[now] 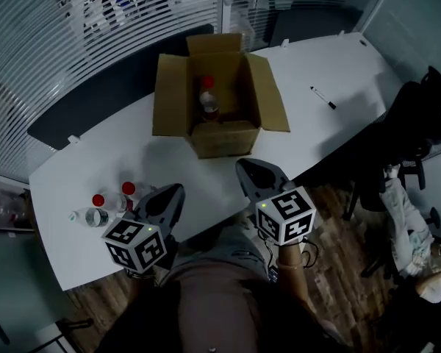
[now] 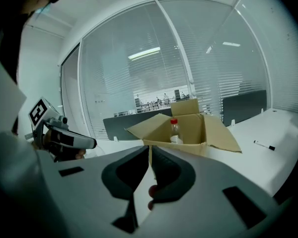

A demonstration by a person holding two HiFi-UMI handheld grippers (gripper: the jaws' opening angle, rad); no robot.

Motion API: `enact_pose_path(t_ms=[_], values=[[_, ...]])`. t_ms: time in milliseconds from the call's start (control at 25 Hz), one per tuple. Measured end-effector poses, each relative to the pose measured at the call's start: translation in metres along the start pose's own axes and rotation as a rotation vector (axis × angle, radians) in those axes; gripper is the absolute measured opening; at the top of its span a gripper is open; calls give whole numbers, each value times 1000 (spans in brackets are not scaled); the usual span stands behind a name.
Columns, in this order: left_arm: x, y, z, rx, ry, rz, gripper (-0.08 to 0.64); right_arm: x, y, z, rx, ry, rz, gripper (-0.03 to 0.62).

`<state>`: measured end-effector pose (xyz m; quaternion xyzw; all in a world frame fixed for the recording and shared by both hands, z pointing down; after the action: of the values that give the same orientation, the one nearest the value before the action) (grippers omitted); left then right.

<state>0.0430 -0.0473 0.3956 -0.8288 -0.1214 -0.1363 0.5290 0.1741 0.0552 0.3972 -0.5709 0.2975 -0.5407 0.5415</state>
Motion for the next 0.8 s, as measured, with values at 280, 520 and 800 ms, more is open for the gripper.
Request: enact_pose_path(t_ms=[280,520,800], values=[[31,13,5,-9,-1,16,9,9,22,30,-17,14,31,37],[46,22,0,-34,41,21,9,25,43,48,-38,56,45,38],[50,31,-10,-68,99,48,9,47,71,56,-83,115,50,40]])
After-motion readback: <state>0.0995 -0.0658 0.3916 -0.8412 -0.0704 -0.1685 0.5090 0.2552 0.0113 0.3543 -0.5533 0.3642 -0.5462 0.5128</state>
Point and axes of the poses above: the fingertips, and each gripper's own axes: x forward along the fingers, z to its right, y out of its top, the point moved 3 cm from there along -x, backward along the fingers, and after that the axes turned 3 degrees about z, right-handed, at the moved point
